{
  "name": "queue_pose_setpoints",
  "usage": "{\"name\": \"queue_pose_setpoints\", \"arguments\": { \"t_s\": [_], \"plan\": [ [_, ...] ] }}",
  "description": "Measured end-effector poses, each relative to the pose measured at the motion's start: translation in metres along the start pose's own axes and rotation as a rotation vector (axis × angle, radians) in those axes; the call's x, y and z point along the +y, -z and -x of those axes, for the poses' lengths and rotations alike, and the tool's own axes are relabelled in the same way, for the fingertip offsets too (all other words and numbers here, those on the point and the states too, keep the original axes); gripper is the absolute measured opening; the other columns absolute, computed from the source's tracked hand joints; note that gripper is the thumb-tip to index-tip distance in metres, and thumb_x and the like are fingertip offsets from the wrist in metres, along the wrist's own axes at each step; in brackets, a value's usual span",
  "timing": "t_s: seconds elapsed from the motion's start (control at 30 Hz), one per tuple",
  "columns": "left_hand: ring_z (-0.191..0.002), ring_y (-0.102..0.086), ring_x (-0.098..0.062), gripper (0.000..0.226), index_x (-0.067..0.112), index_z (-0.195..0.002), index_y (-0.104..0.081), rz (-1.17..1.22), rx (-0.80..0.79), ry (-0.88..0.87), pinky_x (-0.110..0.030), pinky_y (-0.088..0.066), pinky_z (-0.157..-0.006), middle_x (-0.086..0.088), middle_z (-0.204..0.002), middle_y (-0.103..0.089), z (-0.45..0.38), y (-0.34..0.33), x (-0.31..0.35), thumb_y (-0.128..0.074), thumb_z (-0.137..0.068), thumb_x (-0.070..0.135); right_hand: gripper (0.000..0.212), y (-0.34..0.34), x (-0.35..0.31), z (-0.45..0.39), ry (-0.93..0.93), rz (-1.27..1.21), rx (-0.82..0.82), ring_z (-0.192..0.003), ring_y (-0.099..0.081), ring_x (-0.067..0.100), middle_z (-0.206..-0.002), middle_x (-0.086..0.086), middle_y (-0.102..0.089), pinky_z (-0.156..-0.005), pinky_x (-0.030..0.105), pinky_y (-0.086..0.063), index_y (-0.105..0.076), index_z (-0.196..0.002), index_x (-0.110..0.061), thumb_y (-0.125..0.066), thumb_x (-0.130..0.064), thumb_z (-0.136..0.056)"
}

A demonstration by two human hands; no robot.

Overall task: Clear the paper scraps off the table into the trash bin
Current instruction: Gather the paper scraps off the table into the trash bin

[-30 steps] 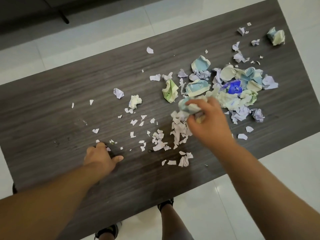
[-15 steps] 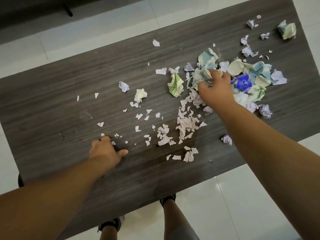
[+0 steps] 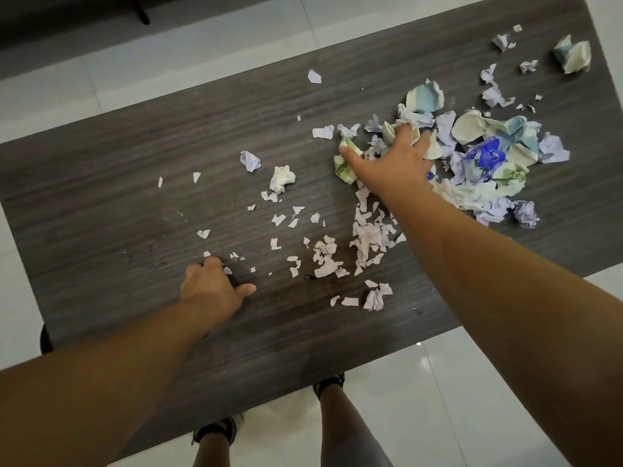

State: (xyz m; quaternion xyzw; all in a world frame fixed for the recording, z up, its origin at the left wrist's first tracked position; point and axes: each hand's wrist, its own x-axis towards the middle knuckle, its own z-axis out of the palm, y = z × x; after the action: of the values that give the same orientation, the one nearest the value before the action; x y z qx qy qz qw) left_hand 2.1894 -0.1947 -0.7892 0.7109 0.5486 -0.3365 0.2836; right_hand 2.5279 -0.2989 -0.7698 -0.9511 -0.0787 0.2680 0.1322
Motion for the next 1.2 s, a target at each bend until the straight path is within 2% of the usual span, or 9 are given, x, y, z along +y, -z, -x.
{"name": "queue_pose_setpoints", "arguments": {
  "t_s": [0.1,0.17,0.33,0.53,0.7,0.83,1.03,1.13,1.2],
  "plan": [
    [-0.132,-0.053,-0.04,0.078,0.013,-0.133,-0.052,-0.003,0.003,0.0,-0.048,-0.049,-0.108,-0.02,-0.142,-0.047,0.001,0.001,0.0,-0.086,-0.081,0.06,0.095,-0.008,-0.005,0.012,0.103,0.044,0.036,-0.147,-0.037,0.047,-0.168,0.009,-0.028,-0.111,0.072,-0.041,-0.041,-0.149,-0.029,-0.063,-0.077,-0.07],
    [-0.132,-0.053,-0.039,0.075,0.014,-0.13,-0.053,0.002,-0.002,-0.002,-0.048,-0.049,-0.108,-0.02,-0.142,-0.047,0.002,0.001,0.0,-0.086,-0.082,0.06,0.082,-0.013,-0.005,0.019,0.147,0.069,0.04,-0.143,-0.039,0.046,-0.163,0.011,-0.034,-0.11,0.067,-0.044,-0.044,-0.144,-0.029,-0.063,-0.071,-0.077],
    [-0.131,-0.053,-0.039,0.071,0.016,-0.127,-0.053,0.008,-0.006,-0.007,-0.047,-0.05,-0.106,-0.018,-0.14,-0.047,0.003,0.002,0.001,-0.086,-0.082,0.06,0.09,-0.028,-0.001,0.035,0.224,0.173,0.006,-0.144,-0.039,0.048,-0.164,0.015,-0.033,-0.111,0.063,-0.043,-0.043,-0.144,-0.029,-0.06,-0.088,-0.078],
    [-0.131,-0.053,-0.039,0.074,0.016,-0.129,-0.052,0.015,0.0,0.005,-0.048,-0.05,-0.105,-0.018,-0.141,-0.047,0.003,0.003,0.001,-0.087,-0.081,0.06,0.07,-0.048,-0.003,0.062,0.333,0.263,0.058,-0.129,-0.044,0.043,-0.154,0.012,-0.04,-0.098,0.061,-0.048,-0.047,-0.14,-0.031,-0.061,-0.065,-0.08],
    [-0.13,-0.054,-0.038,0.079,0.015,-0.133,-0.051,-0.002,0.002,0.009,-0.048,-0.051,-0.103,-0.017,-0.142,-0.047,0.003,0.002,0.002,-0.086,-0.08,0.062,0.073,-0.062,0.003,0.069,0.391,0.338,0.079,-0.128,-0.046,0.043,-0.154,0.015,-0.042,-0.095,0.057,-0.053,-0.045,-0.143,-0.034,-0.07,-0.07,-0.084],
    [-0.133,-0.052,-0.039,0.08,0.016,-0.138,-0.051,0.004,-0.008,0.015,-0.048,-0.05,-0.107,-0.017,-0.145,-0.045,0.004,0.003,0.003,-0.085,-0.082,0.062,0.063,-0.068,0.002,0.069,0.436,0.228,0.015,-0.122,-0.051,0.039,-0.141,0.012,-0.047,-0.092,0.049,-0.057,-0.051,-0.138,-0.034,-0.081,-0.052,-0.086],
    [-0.137,-0.051,-0.038,0.088,0.018,-0.148,-0.048,0.019,-0.017,0.022,-0.048,-0.048,-0.113,-0.016,-0.15,-0.043,0.006,0.006,0.006,-0.085,-0.082,0.063,0.052,-0.05,-0.016,0.077,0.324,-0.038,-0.085,-0.109,-0.065,0.027,-0.128,0.006,-0.057,-0.096,0.043,-0.058,-0.066,-0.13,-0.03,-0.077,-0.05,-0.083],
    [-0.136,-0.051,-0.036,0.093,0.02,-0.147,-0.048,0.044,-0.013,0.016,-0.045,-0.048,-0.114,-0.015,-0.149,-0.043,0.008,0.007,0.006,-0.086,-0.077,0.067,0.025,-0.04,-0.024,0.108,0.276,-0.387,-0.122,-0.083,-0.07,0.006,-0.095,-0.008,-0.075,-0.077,0.027,-0.062,-0.074,-0.098,-0.031,-0.073,-0.043,-0.077],
    [-0.135,-0.051,-0.035,0.094,0.022,-0.144,-0.049,0.089,-0.017,0.002,-0.044,-0.049,-0.114,-0.013,-0.147,-0.043,0.01,0.008,0.003,-0.087,-0.071,0.067,0.019,-0.038,-0.032,0.137,0.196,-0.592,-0.172,-0.066,-0.065,-0.004,-0.074,-0.018,-0.071,-0.065,0.019,-0.057,-0.074,-0.09,-0.029,-0.071,-0.041,-0.075]
  ]
}}
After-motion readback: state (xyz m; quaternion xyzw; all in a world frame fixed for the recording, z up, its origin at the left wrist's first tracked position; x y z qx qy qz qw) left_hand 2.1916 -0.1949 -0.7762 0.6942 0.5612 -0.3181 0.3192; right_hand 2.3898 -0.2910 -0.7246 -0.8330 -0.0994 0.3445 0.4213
